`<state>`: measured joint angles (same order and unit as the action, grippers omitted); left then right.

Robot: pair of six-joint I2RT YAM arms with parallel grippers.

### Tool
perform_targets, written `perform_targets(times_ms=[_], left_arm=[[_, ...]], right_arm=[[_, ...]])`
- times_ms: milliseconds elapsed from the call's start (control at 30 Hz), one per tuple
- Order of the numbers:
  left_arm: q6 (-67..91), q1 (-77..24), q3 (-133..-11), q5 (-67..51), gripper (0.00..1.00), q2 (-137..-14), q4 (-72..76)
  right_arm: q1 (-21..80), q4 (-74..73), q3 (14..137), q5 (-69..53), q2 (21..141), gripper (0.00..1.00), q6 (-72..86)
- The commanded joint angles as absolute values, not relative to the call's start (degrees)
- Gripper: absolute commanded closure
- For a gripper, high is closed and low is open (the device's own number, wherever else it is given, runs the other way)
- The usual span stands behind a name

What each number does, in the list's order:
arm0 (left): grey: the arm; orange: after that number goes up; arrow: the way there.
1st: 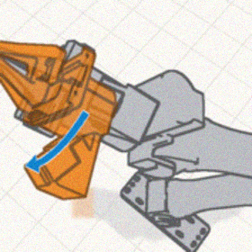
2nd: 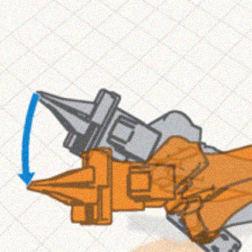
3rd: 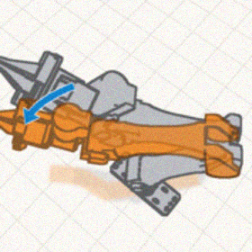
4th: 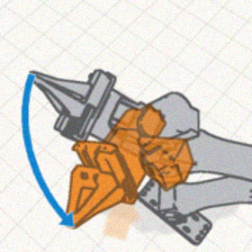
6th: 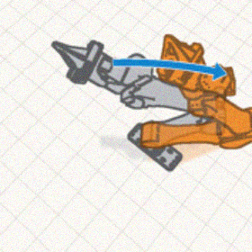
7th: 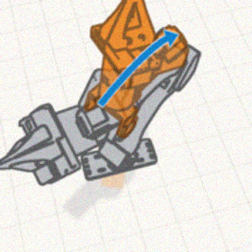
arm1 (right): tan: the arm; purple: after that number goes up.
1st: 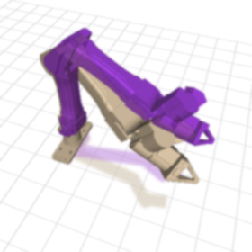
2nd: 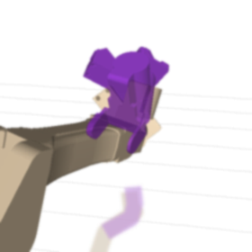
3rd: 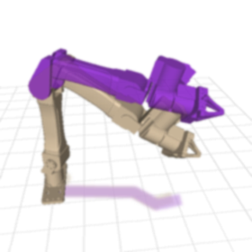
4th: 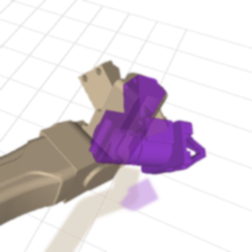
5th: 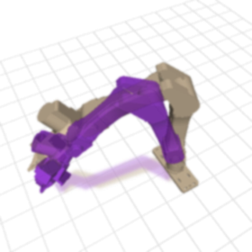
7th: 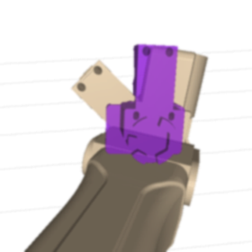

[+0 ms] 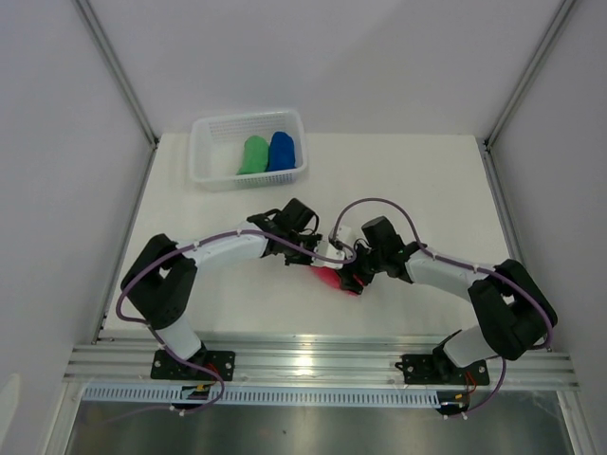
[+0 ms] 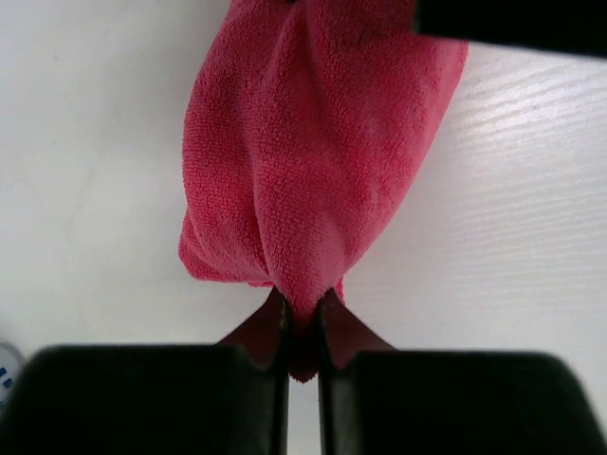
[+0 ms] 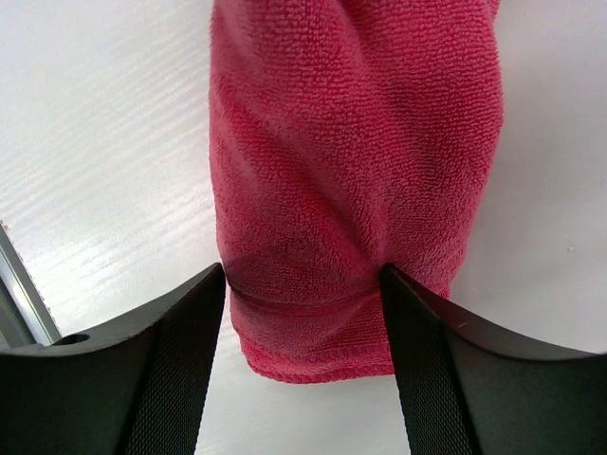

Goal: Roll the towels
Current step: Roll the towel

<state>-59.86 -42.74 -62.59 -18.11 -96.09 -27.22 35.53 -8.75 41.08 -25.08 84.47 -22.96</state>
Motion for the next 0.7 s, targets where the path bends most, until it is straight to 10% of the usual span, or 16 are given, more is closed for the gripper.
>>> perform_targets(times_ms=[0, 333, 533, 667], left_arm=[[-58.45, -42.36, -60.56, -13.36, 0.95, -100.02, -32.34], [-57.92, -40.87, -56.43, -13.54, 0.91, -97.74, -32.87], [-56.87, -40.34, -55.27, -14.50, 0.01, -93.87, -33.57], [-53.62, -40.25, -58.70, -14.33, 0.00, -92.38, -35.33]], right_arm=[[37.61, -4.56, 42.18, -27.34, 79.72, 0.30, -23.82], [40.34, -10.72, 46.58, -20.65, 84.81, 0.32, -18.90], [40.34, -5.81, 47.01, -25.49, 77.97, 0.28, -19.07], [39.99, -7.63, 50.18, -26.19, 75.59, 0.26, -19.33]])
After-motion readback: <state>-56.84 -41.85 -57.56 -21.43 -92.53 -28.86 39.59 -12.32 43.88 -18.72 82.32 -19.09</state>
